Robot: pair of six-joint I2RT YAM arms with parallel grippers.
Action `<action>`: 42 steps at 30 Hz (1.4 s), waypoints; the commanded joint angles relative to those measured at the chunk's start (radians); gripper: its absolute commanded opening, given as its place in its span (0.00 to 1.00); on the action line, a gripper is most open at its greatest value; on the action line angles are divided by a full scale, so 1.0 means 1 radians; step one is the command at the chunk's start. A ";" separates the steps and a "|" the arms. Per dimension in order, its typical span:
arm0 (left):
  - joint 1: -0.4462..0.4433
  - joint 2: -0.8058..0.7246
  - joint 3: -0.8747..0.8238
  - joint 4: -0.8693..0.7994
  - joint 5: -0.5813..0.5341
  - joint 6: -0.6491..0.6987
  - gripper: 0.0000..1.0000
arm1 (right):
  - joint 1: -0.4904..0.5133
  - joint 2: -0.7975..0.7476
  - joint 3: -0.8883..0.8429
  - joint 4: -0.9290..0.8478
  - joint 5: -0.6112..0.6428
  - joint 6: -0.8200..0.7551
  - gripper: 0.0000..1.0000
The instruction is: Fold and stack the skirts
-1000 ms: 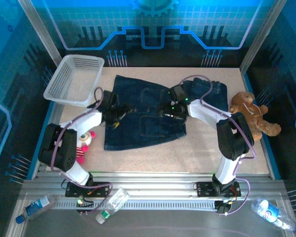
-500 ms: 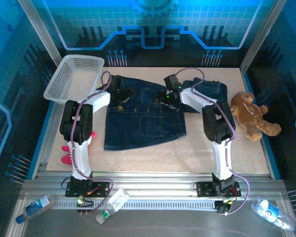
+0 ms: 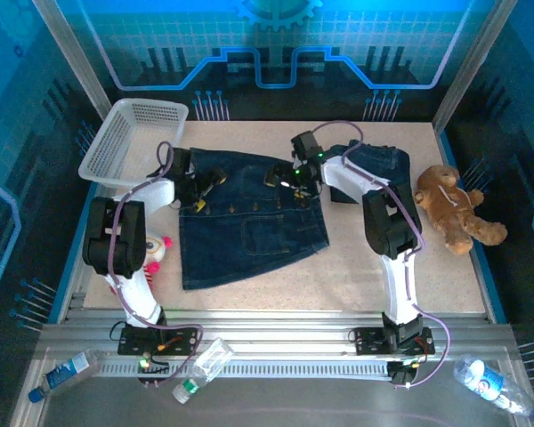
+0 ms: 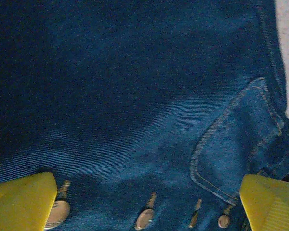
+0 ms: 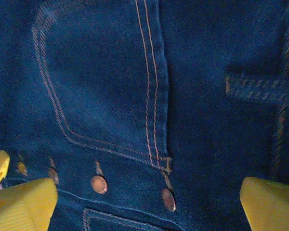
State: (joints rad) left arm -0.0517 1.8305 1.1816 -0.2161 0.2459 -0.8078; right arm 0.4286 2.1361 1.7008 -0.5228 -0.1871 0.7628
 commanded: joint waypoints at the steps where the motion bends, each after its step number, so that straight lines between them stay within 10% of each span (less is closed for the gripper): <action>1: -0.004 0.040 0.193 -0.050 0.011 0.081 0.99 | -0.065 0.025 0.115 -0.060 0.025 -0.037 0.98; 18: 0.042 0.571 0.898 -0.225 0.005 0.100 0.99 | -0.123 0.388 0.607 -0.238 -0.097 -0.127 0.99; 26: 0.071 0.727 0.986 -0.321 -0.143 0.071 0.99 | -0.155 0.435 0.596 -0.288 0.035 -0.037 0.99; 42: 0.068 0.780 1.106 -0.298 0.004 0.067 0.99 | -0.162 0.350 0.509 -0.177 0.019 -0.013 0.99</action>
State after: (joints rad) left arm 0.0196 2.5668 2.2379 -0.4507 0.2176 -0.7841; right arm 0.2852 2.4989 2.1994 -0.6666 -0.1913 0.7521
